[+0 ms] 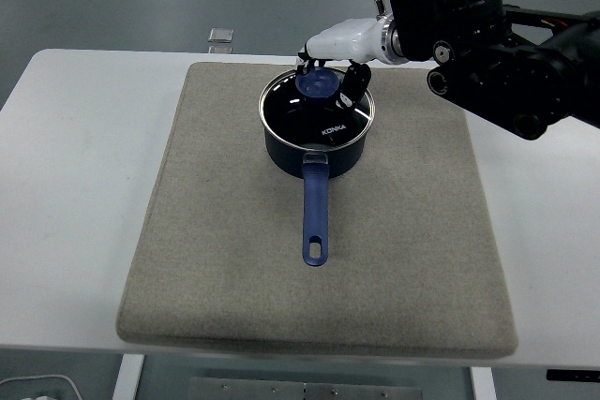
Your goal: Lift the pot lid and place it to the right of the pot.
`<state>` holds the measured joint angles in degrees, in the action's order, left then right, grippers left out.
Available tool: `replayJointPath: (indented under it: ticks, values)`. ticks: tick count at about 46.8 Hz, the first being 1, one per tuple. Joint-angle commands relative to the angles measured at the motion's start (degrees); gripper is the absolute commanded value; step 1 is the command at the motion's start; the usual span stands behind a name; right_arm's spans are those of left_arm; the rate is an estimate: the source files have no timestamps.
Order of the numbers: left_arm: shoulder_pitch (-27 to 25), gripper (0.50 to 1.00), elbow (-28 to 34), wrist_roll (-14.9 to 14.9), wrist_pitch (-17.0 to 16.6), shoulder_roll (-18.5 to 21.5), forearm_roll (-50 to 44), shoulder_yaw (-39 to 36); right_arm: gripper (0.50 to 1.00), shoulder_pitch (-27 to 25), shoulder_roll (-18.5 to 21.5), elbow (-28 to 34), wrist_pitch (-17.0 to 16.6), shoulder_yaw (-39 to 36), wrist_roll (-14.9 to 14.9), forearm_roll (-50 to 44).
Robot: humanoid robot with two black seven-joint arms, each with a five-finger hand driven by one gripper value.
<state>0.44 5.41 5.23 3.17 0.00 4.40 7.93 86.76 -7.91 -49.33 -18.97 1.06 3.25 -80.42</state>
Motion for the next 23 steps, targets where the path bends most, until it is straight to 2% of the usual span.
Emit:
replayJointPath:
  ticks: [1, 14, 17, 23]
  values:
    - [0.0, 1.000, 0.0, 0.0, 0.0, 0.0, 0.0, 0.0, 0.756, 0.0, 0.0, 0.0, -0.1, 0.0, 0.0, 0.0]
    - [0.0, 1.000, 0.0, 0.0, 0.0, 0.0, 0.0, 0.0, 0.719, 0.2, 0.1, 0.0, -0.4, -0.1, 0.0, 0.4]
    - [0.0, 1.000, 0.0, 0.0, 0.0, 0.0, 0.0, 0.0, 0.689, 0.2, 0.2, 0.0, -0.6, -0.2, 0.0, 0.7]
    - [0.0, 1.000, 0.0, 0.0, 0.0, 0.0, 0.0, 0.0, 0.660, 0.2, 0.1, 0.0, -1.7, -0.4, 0.0, 0.9]
